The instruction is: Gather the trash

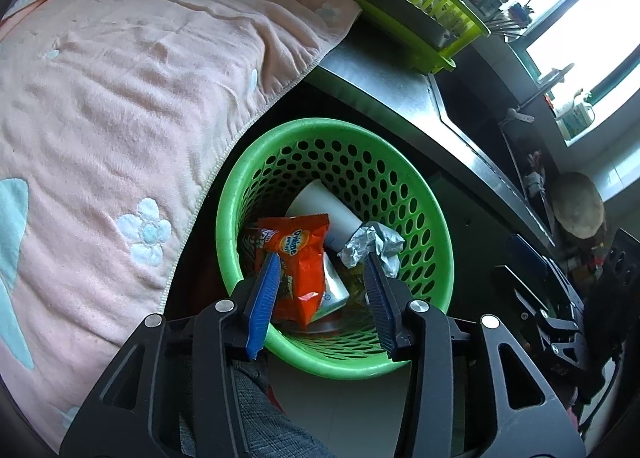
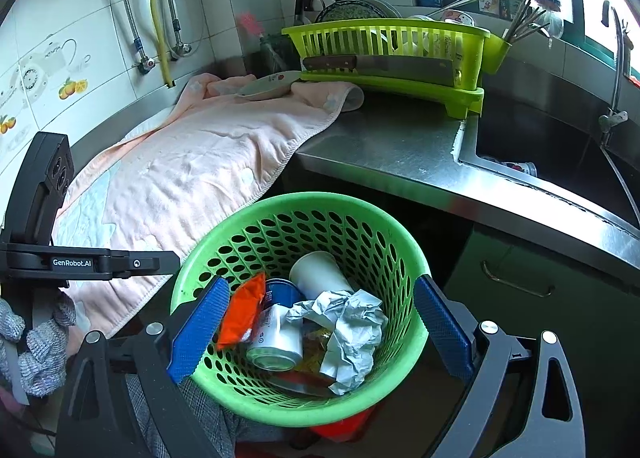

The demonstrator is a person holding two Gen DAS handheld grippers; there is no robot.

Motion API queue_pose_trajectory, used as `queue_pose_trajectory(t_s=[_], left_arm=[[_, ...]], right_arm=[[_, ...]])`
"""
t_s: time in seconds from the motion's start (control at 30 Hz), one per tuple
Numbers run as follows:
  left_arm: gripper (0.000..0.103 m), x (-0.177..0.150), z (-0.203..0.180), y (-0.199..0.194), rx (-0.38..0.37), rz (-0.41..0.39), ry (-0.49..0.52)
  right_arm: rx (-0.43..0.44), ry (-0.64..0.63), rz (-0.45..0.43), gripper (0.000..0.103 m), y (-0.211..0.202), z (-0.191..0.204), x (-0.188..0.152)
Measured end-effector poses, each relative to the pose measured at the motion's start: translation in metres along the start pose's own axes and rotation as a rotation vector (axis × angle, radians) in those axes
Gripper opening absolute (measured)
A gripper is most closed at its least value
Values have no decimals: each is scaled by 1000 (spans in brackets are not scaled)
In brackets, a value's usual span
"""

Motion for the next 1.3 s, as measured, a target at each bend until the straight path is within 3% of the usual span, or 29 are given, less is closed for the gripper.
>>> queue_pose_trajectory(t_s=[0.5, 0.63, 0.73, 0.83, 1.2, 1.3], left_arm=[[63, 5, 3, -30, 83, -78, 44], [63, 6, 5, -43, 113, -108, 51], [76, 6, 6, -53, 142, -139, 49], [77, 7, 7, -64, 173, -168, 60], [97, 6, 15, -117, 296, -297, 74], [97, 4, 20, -128, 318, -309, 72]], right_arm=[[1, -6, -2, 92, -1, 4, 0], [4, -9, -11, 92, -4, 8, 2], [9, -13, -16, 92, -6, 11, 4], [11, -15, -23, 92, -8, 15, 6], [22, -30, -43, 93, -19, 34, 10], [30, -27, -45, 93, -21, 41, 12]])
Point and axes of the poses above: each gripper's, at about its wrist camera, not at the fingertips, and y roughly the way its jaws point, z to its left, x to its top, the point moved 9 cm from there along y, roughly the way its jaws point, and after that the axes turned 10 degrees about z, right-handed, at the moved point
